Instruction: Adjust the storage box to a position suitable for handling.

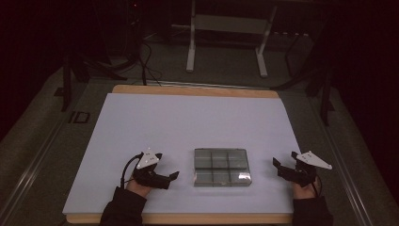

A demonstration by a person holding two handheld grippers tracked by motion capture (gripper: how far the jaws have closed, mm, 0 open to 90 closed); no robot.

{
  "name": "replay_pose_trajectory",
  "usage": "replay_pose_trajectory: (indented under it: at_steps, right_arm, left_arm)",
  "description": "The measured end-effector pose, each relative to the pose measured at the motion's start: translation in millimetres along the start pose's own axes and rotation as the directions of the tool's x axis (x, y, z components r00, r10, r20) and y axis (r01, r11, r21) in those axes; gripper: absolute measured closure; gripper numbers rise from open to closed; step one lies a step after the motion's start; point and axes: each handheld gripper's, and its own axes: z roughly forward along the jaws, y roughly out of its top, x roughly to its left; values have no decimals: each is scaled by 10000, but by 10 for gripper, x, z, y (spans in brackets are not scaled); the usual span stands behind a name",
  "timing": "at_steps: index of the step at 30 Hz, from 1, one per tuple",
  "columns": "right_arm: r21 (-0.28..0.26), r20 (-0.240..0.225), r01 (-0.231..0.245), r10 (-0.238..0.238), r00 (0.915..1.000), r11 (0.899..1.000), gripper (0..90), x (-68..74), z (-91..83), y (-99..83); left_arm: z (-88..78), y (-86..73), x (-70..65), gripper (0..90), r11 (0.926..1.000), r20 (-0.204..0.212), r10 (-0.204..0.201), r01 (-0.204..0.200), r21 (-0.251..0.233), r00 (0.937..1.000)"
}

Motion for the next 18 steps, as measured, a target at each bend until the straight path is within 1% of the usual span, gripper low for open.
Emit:
replay_pose_trajectory:
  at_steps: [4, 9, 11, 12, 14, 16, 17, 18]
  right_arm:
    - [5, -13, 72, -72, 10000, 10000, 141, 8, 0, 1]
    - [120, 12, 73, -73, 10000, 9999, 140, 12, -14, 2]
    - [154, 49, 137, -138, 9999, 9998, 140, 11, -22, 0]
    - [300, 45, 158, -160, 9999, 9994, 137, 13, -24, 1]
    - [428, 104, 250, -254, 9996, 9988, 133, 13, -38, -5]
    - [569, -40, 191, -189, 9998, 9982, 133, -3, -45, -6]
    - [696, -217, 143, -128, 9997, 9975, 133, -13, -46, -6]
    - [866, -450, 117, -78, 9990, 9962, 133, -23, -44, -4]
  left_arm:
    - [11, 5, 6, 28, 9999, 41, -39, 39, 109, 10000]
    - [11, 8, 34, 28, 9996, 274, -236, 232, 138, 9993]
    - [13, 9, 34, 28, 9997, 374, -212, 206, 158, 9991]
    - [18, 11, 25, 28, 9997, 376, -139, 132, 189, 9992]
    - [37, 21, 10, 28, 9989, 544, 101, -126, 453, 9985]
    - [62, 33, -6, 28, 9968, 617, 234, -280, 754, 9978]
    - [73, 40, -7, 29, 9945, 687, 313, -379, 978, 9971]
    - [87, 45, -19, 38, 9885, 614, 523, -604, 1387, 9967]
